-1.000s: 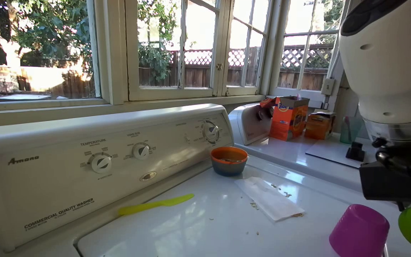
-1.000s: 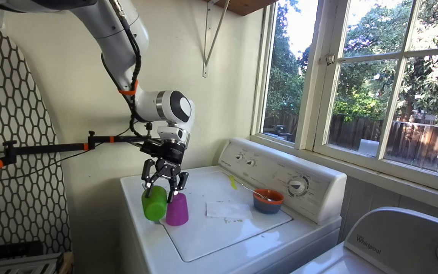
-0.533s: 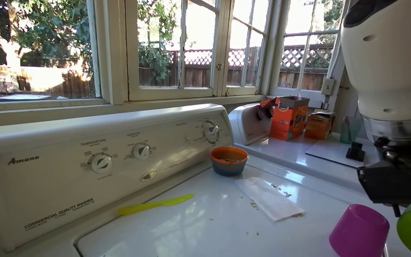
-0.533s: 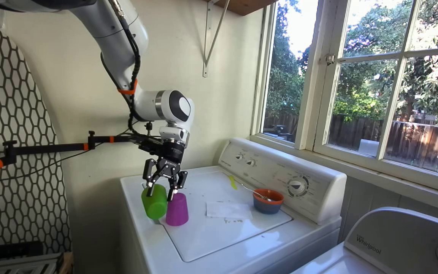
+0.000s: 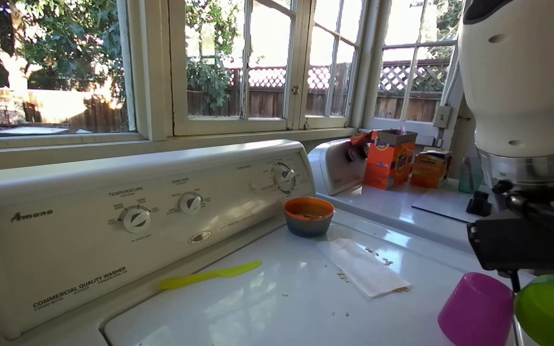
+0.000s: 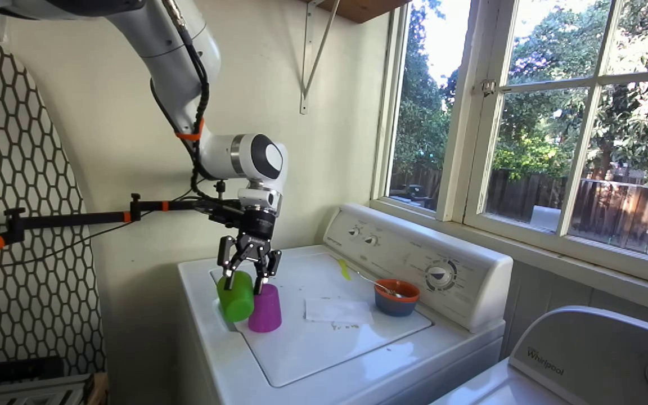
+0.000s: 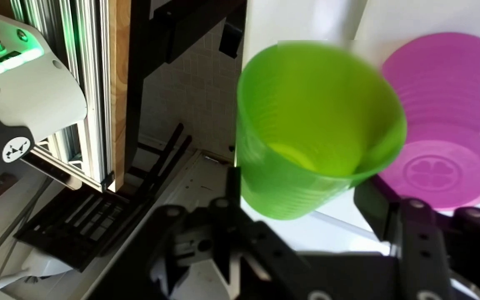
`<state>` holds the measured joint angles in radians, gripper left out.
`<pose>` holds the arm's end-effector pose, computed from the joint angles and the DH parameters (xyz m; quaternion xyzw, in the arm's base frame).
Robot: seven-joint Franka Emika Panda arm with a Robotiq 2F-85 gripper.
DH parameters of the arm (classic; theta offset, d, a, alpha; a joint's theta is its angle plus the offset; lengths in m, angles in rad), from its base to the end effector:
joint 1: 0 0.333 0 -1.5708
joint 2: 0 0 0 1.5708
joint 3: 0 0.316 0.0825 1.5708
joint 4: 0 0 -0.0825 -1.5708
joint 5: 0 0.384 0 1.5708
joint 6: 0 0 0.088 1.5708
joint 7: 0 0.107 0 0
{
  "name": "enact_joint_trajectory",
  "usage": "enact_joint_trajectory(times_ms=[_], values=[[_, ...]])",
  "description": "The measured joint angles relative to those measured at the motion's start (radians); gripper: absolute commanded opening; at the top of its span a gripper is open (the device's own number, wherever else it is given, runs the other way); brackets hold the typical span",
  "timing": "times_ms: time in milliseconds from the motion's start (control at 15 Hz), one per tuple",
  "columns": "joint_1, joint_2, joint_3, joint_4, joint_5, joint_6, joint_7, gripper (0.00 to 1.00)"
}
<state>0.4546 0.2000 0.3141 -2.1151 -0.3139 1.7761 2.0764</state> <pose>0.3826 0.3317 0.2962 0.8061 -0.5221 0.0702 0.2698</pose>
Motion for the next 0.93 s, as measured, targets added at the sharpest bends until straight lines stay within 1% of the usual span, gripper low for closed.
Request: enact_joint_trajectory(times_ms=[467, 867, 933], values=[[-0.009, 0.006, -0.029, 0.019, -0.010, 0.005, 0.061, 0.45], [-0.014, 0.021, -0.045, 0.047, -0.047, 0.005, 0.081, 0.45], [-0.014, 0.023, -0.046, 0.050, -0.056, 0.005, 0.084, 0.57]])
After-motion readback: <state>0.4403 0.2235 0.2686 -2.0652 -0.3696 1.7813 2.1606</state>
